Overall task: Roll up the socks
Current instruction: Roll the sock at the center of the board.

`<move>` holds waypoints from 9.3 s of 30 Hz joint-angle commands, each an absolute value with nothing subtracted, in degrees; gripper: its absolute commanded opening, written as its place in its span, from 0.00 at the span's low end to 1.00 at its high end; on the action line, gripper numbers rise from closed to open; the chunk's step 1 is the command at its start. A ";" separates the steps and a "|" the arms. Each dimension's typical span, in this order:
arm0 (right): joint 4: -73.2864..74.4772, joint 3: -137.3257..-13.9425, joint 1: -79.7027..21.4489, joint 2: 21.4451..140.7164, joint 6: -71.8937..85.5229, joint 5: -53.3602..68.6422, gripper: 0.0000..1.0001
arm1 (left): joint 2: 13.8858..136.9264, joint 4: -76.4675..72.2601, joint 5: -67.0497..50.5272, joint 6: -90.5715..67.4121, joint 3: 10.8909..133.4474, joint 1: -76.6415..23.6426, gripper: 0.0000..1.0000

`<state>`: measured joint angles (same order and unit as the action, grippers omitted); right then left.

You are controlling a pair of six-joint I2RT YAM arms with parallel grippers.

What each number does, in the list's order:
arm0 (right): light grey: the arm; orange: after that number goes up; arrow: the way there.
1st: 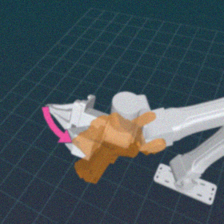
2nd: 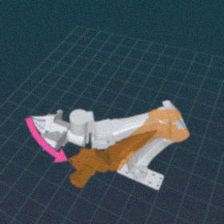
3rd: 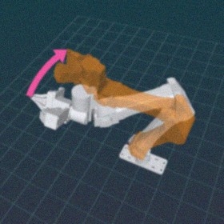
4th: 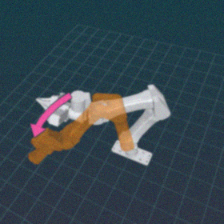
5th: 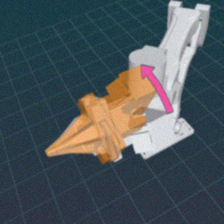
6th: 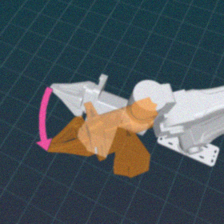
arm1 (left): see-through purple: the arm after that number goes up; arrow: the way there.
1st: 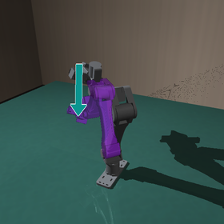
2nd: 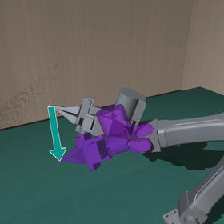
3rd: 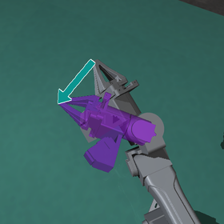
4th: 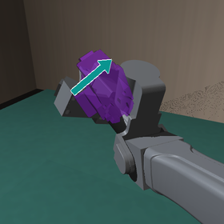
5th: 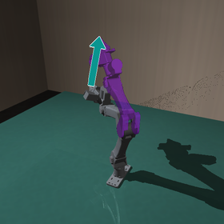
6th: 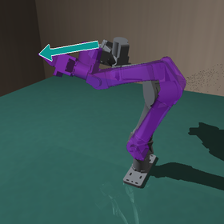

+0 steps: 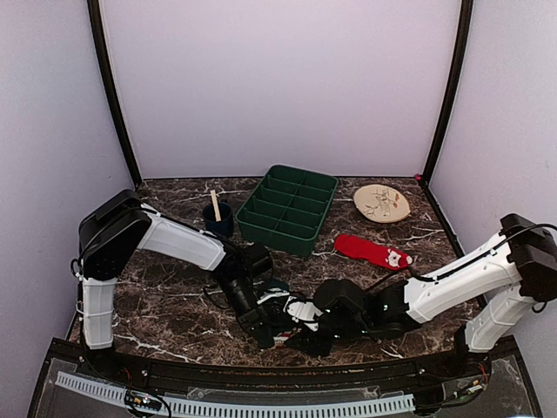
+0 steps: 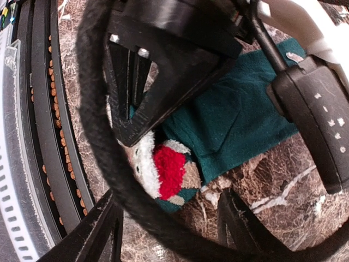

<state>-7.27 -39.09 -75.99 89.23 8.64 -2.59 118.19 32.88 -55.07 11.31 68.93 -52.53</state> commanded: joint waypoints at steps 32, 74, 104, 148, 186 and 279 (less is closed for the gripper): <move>-9.35 -43.81 -76.58 94.61 -0.51 -0.44 0.42 | 119.27 33.27 -58.29 11.86 65.79 -51.24 0.00; -7.93 -45.68 -76.99 97.83 -1.63 4.17 0.35 | 119.78 33.02 -60.06 12.31 65.04 -50.01 0.00; -7.05 -44.92 -75.90 101.85 2.38 7.74 0.00 | 110.44 17.15 -52.37 -1.70 56.11 -48.97 0.20; -1.32 -48.34 -64.11 102.57 27.27 35.60 0.00 | 83.08 -32.64 -14.64 -14.97 24.74 -58.39 0.31; 4.63 -51.68 -60.28 107.86 29.70 46.78 0.00 | 88.65 -17.65 -10.67 18.52 33.20 -74.87 0.26; 0.27 -35.97 -57.23 84.21 17.28 20.18 0.37 | 116.52 28.06 -54.84 20.93 65.62 -50.95 0.00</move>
<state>0.64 -35.68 -55.18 86.37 23.03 26.63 115.33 19.84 -51.92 19.73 64.14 -52.12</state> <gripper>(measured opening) 0.369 0.053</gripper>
